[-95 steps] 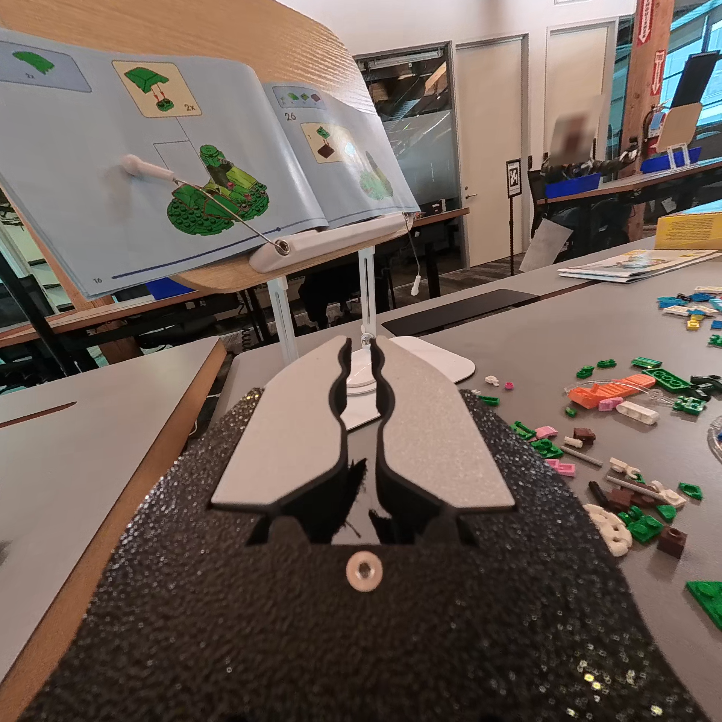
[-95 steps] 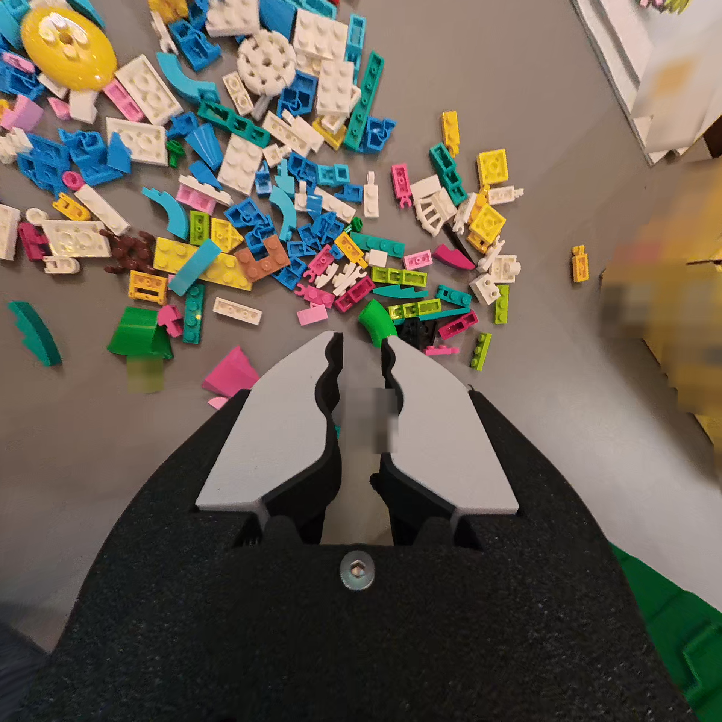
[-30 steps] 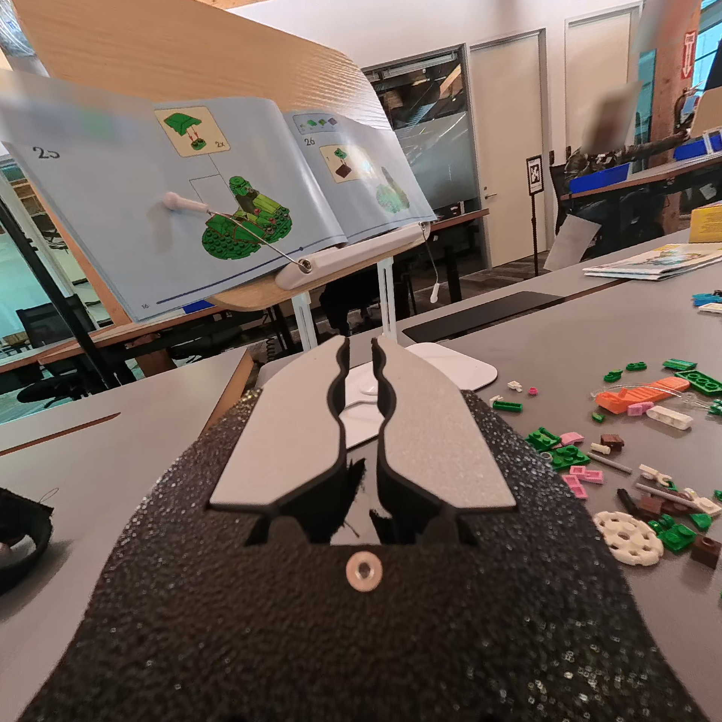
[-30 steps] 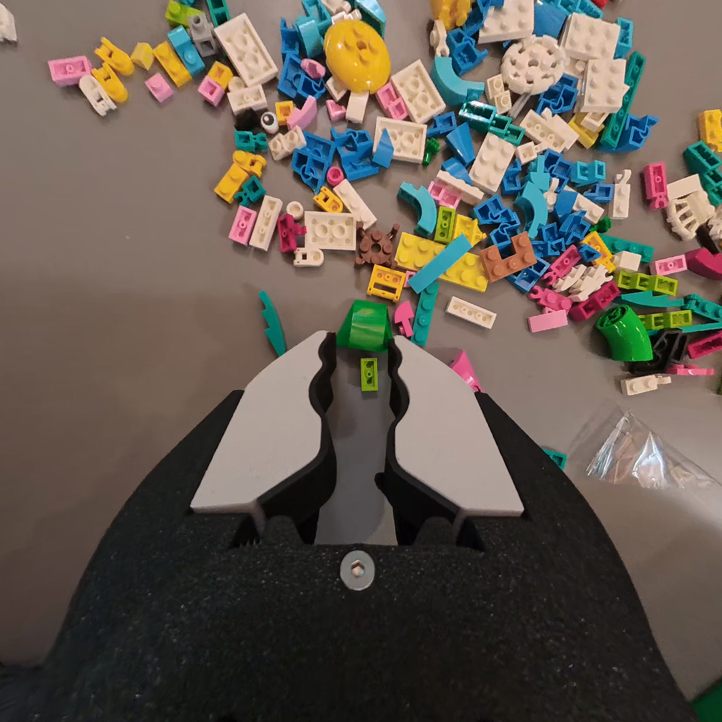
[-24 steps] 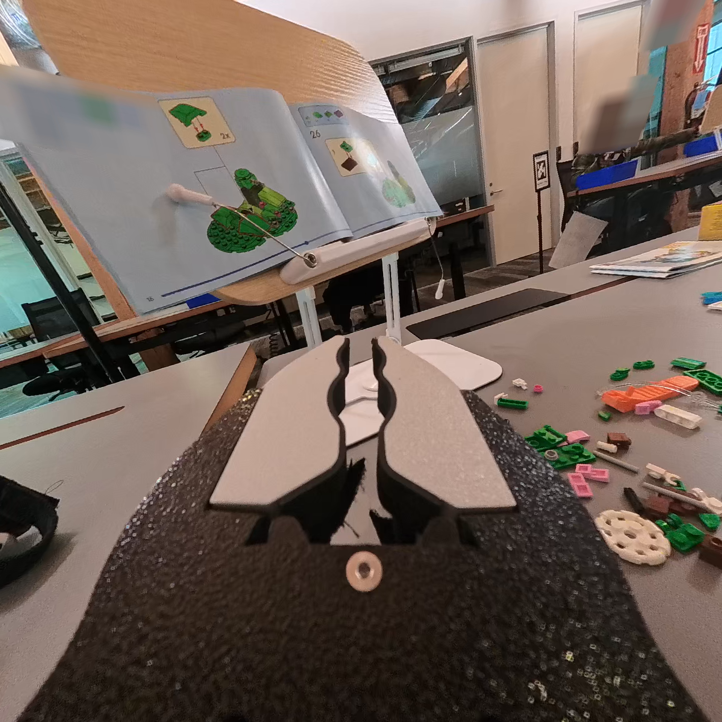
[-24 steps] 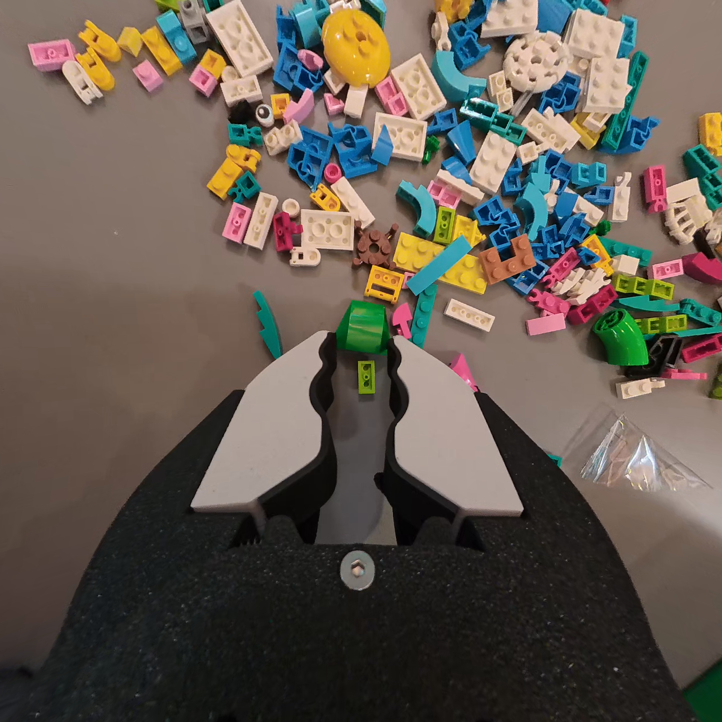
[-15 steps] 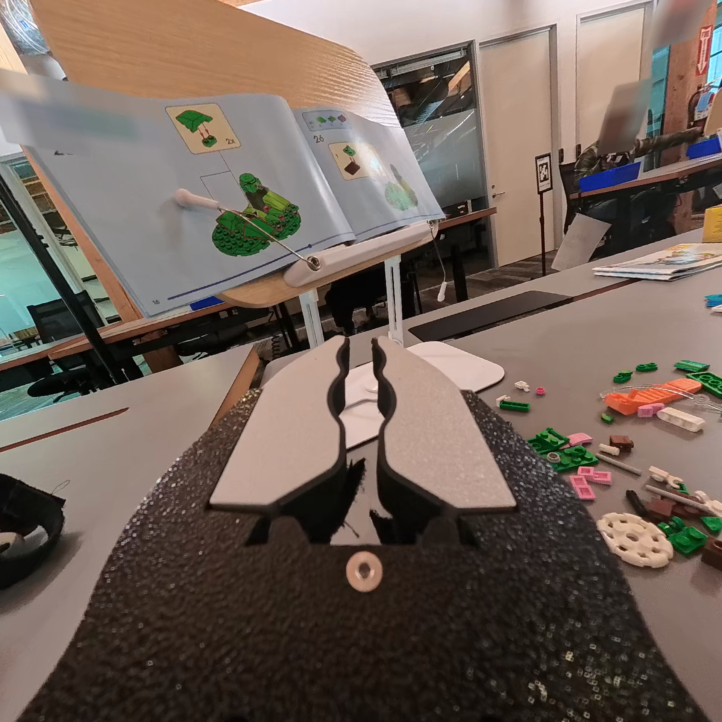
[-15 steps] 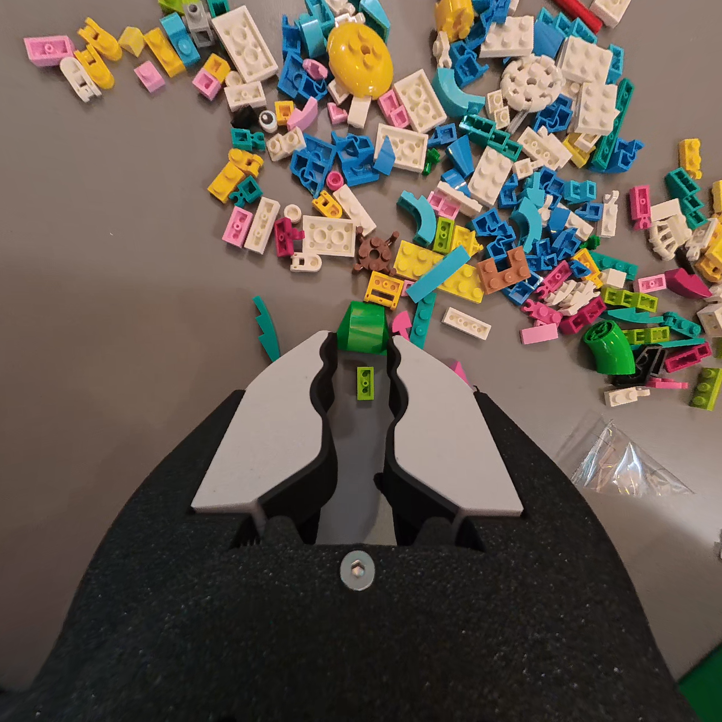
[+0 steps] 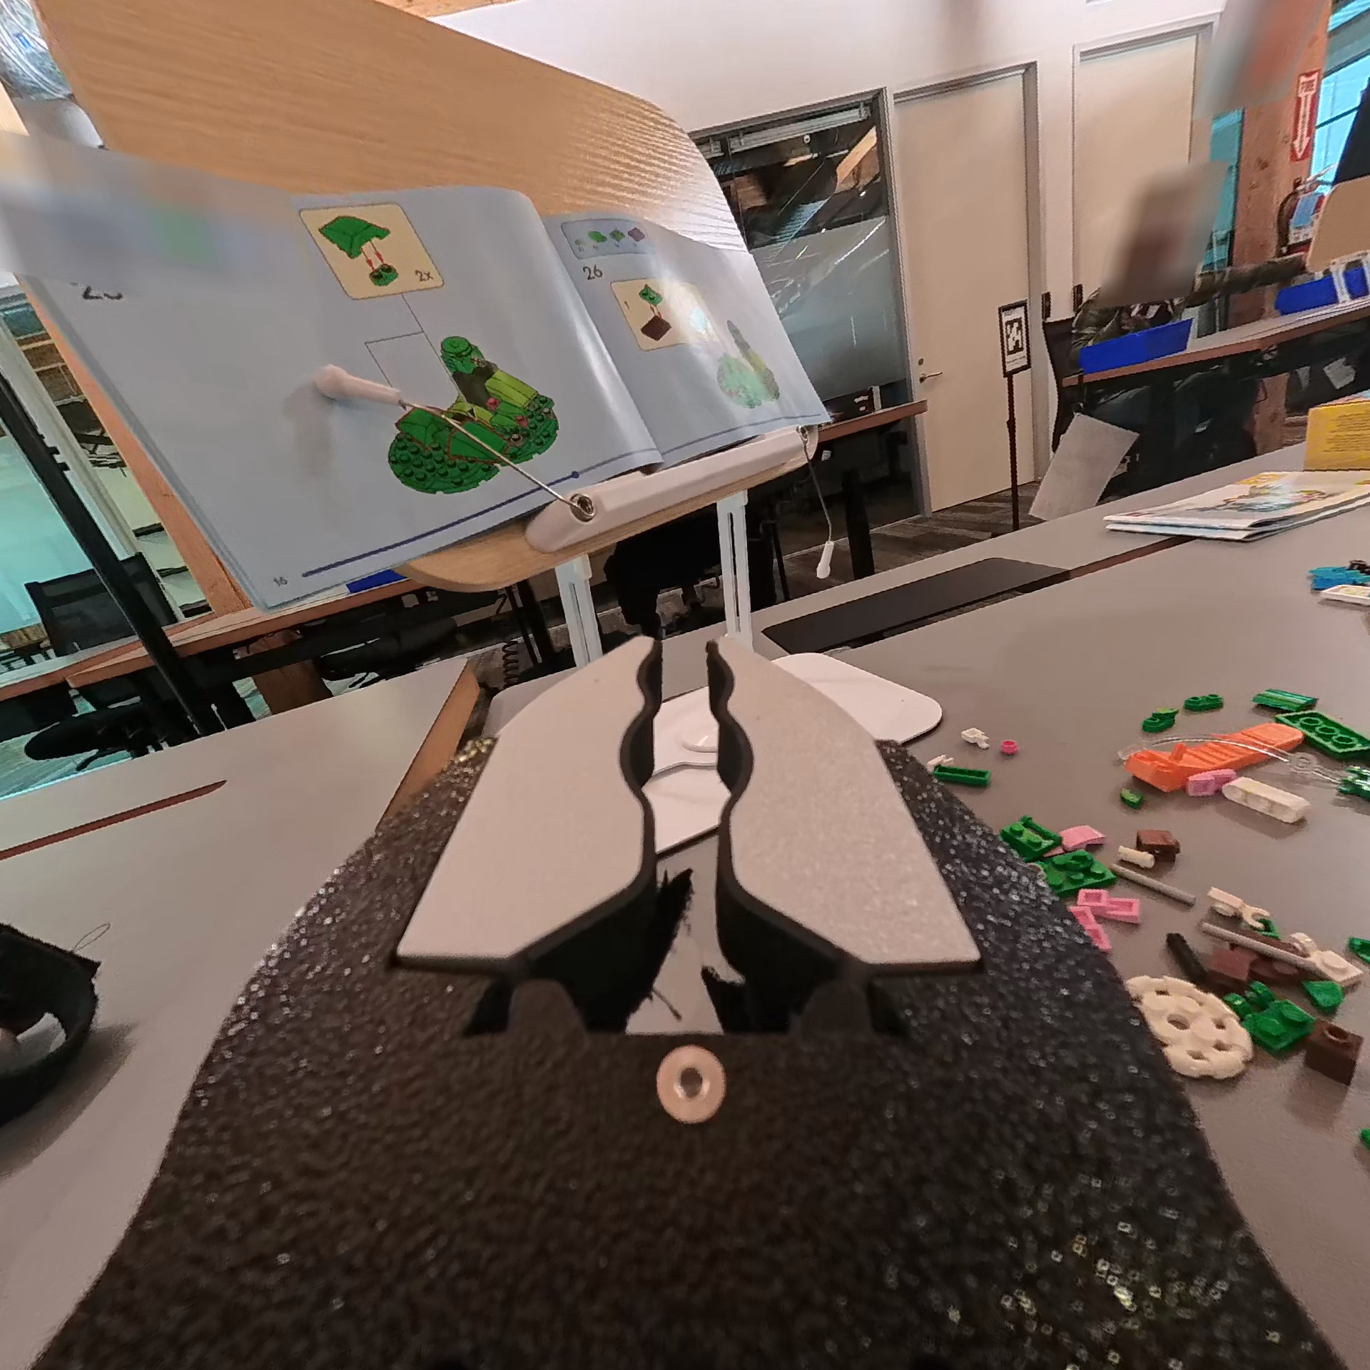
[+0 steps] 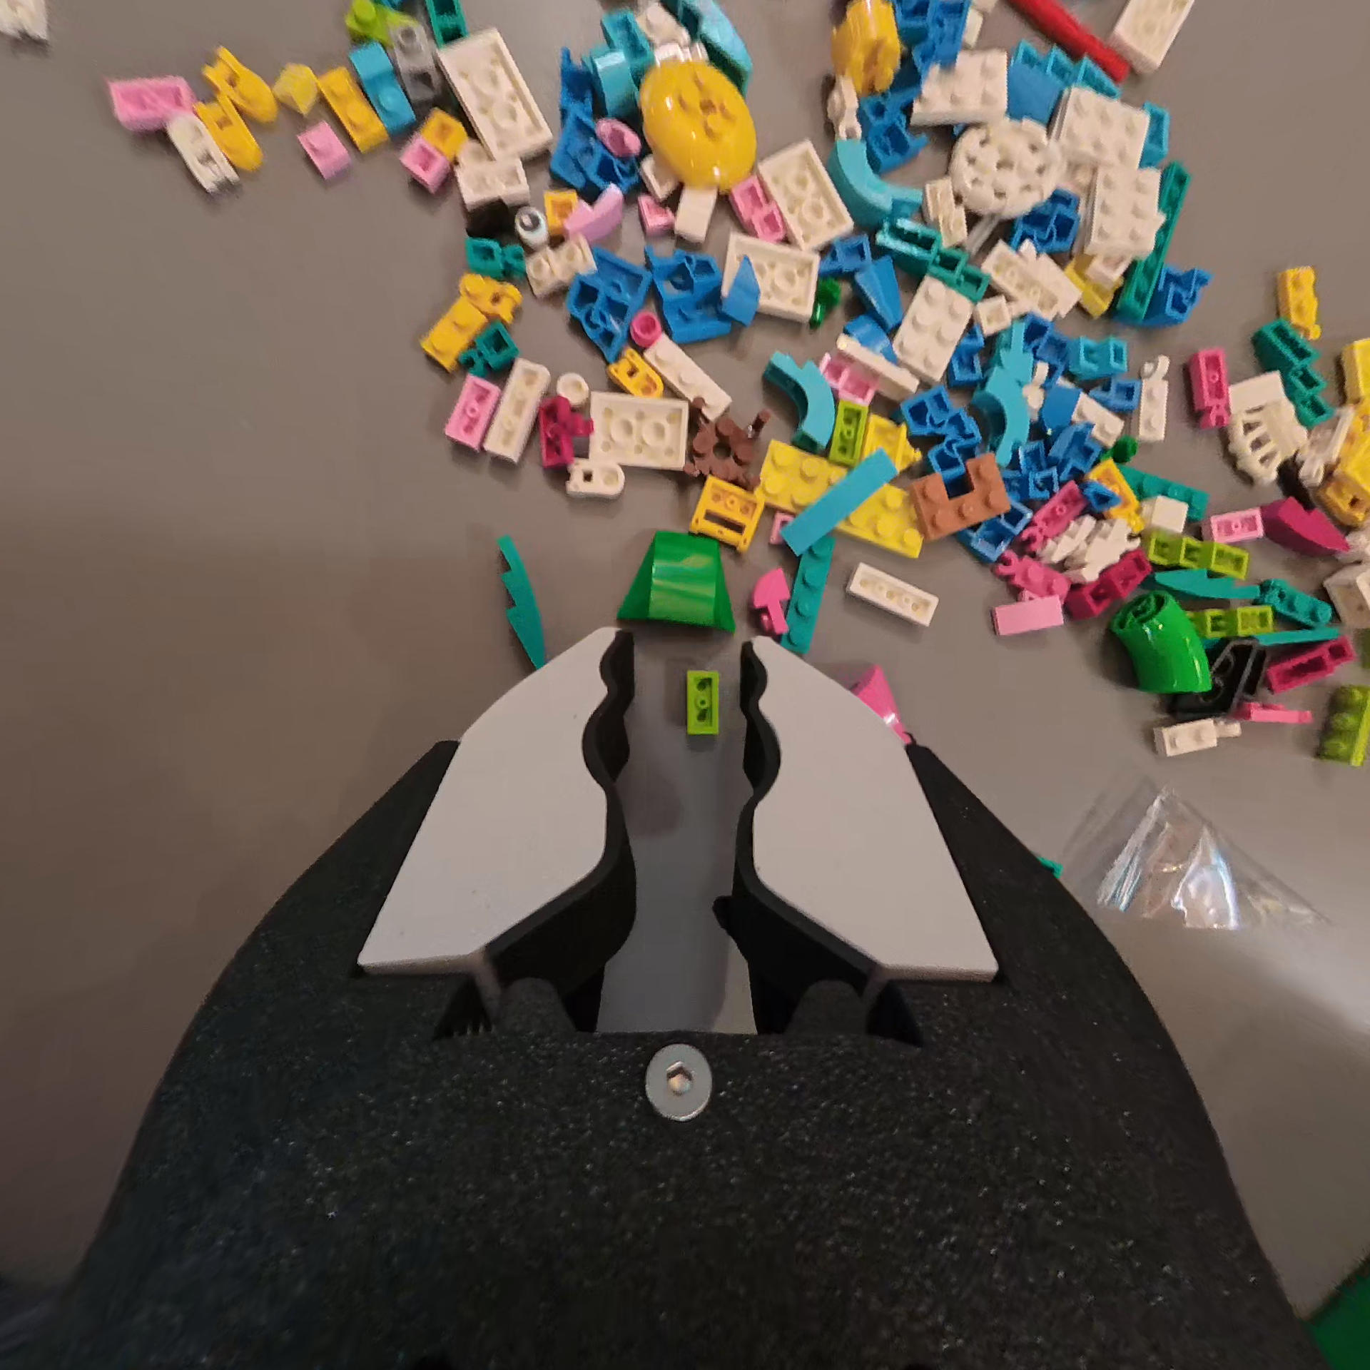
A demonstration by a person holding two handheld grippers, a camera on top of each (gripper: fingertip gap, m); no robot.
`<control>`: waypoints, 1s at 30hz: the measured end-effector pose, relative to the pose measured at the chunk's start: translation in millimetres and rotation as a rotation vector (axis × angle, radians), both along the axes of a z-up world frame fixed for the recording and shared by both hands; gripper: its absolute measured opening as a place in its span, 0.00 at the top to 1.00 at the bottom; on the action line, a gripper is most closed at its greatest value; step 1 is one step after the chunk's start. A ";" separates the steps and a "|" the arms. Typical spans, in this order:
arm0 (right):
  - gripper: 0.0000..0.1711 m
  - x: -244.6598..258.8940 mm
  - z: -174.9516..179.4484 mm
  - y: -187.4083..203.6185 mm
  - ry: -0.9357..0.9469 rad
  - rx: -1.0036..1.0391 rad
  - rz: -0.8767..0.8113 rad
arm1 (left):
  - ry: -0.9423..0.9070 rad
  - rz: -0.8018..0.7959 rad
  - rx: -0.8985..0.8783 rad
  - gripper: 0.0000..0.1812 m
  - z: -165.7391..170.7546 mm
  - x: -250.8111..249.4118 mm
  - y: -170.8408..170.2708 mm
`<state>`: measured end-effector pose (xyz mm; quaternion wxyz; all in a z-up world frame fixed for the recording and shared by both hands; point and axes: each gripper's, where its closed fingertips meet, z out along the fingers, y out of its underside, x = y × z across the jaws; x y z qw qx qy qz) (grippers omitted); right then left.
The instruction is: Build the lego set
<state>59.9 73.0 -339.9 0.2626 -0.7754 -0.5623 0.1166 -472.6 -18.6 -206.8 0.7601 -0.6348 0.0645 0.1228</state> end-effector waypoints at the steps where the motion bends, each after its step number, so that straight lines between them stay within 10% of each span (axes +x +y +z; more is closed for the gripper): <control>1: 0.84 2.1 -2.6 0.1 -0.008 -0.007 -0.007 | 0.000 -0.004 -0.005 0.94 -0.8 0.9 0.7; 30: 0.81 1.0 -1.5 7.0 0.040 -0.020 -0.057 | 0.086 -0.018 -0.039 0.92 -3.5 14.4 4.4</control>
